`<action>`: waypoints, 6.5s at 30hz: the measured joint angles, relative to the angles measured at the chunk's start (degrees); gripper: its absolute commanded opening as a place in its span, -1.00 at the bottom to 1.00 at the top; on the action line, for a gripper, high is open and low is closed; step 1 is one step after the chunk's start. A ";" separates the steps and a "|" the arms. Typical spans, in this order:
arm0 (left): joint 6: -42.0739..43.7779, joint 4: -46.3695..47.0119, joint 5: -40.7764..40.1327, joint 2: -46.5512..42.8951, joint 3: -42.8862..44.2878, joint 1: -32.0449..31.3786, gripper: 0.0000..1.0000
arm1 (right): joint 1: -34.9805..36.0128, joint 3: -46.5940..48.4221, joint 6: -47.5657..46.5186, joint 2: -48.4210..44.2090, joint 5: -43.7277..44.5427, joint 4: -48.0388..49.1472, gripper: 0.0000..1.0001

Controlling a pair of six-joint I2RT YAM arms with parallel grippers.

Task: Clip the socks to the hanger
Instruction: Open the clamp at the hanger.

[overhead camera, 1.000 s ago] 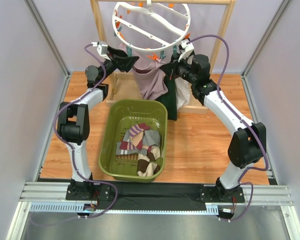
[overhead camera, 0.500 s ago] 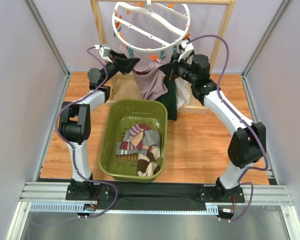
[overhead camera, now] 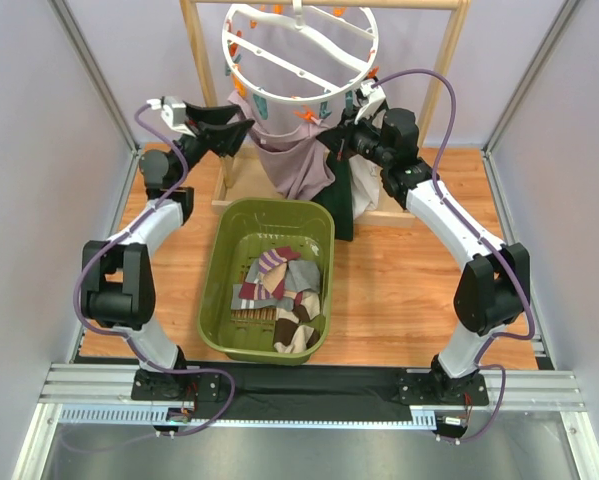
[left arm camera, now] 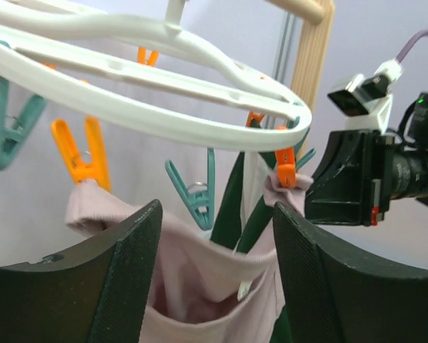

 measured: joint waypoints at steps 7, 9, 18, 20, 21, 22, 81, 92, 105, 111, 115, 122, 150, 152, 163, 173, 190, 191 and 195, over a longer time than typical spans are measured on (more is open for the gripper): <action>-11.37 -1.88 3.21 1.77 7.78 3.15 0.57 | 0.00 0.09 0.07 0.00 -0.13 -0.02 -0.99; -12.02 -4.61 3.28 1.40 8.33 2.86 0.57 | 0.00 0.11 0.07 0.00 -0.17 -0.02 -0.99; -11.93 -19.82 6.05 4.42 20.00 0.70 0.70 | 0.00 0.11 0.07 0.00 -0.59 -0.04 -0.99; -12.66 -20.85 7.08 6.69 22.25 0.70 0.68 | 0.00 0.11 0.07 0.00 -0.59 -0.04 -0.99; -12.85 -21.31 7.23 7.69 22.80 0.72 0.68 | 0.00 0.11 0.09 0.00 -0.61 -0.04 -0.99; -12.92 -21.94 7.19 8.35 22.88 0.79 0.68 | 0.00 0.11 0.09 0.02 -0.66 -0.04 -0.99; -2.99 -23.21 -1.51 7.21 14.51 -4.22 -0.21 | 0.00 0.76 1.14 0.09 -2.36 -0.07 -0.99; -4.85 -18.38 -0.02 7.23 14.51 -4.17 -0.10 | 0.00 1.60 1.14 0.24 -2.51 -0.61 -0.99; -24.79 1.70 14.12 18.12 25.35 -0.07 -0.02 | 0.02 1.81 1.11 0.24 -3.02 -1.03 -0.99; -30.62 3.69 17.92 20.72 29.00 -0.07 0.04 | 0.00 1.81 1.14 0.24 -3.13 -1.01 -0.99; -33.18 4.46 19.80 21.77 30.91 -0.07 0.09 | 0.00 1.81 1.14 0.24 -3.17 -1.01 -0.99; -36.35 4.94 22.16 24.55 34.03 -0.02 0.19 | 0.02 1.81 1.14 0.24 -3.41 -1.01 -0.99; -2.43 -21.18 -0.02 3.61 10.19 -7.34 -1.00 | 0.07 4.79 3.78 1.92 0.96 -5.05 -0.23; 4.63 -25.18 -5.68 -0.85 9.01 -10.73 -1.00 | 0.07 5.40 4.76 1.95 2.36 -6.75 0.00; 32.65 -36.06 -35.52 -3.06 8.66 -22.91 -1.00 | 2.03 7.80 10.40 -1.86 17.84 -20.61 0.21; 44.26 -23.82 -50.34 -2.78 2.21 -26.62 -1.00 | 6.51 9.33 10.60 -9.42 24.55 -25.66 0.04; 57.77 1.38 -61.81 1.99 -3.45 -30.42 -1.00 | 9.90 18.10 14.43 -0.22 18.25 -21.44 0.22; 59.58 2.56 -62.58 2.69 -3.13 -30.97 -1.00 | 10.03 18.60 14.45 0.13 17.46 -21.07 0.23; 65.75 6.01 -65.79 4.28 -2.62 -32.39 -1.00 | 10.36 21.49 14.47 2.29 16.28 -21.99 0.20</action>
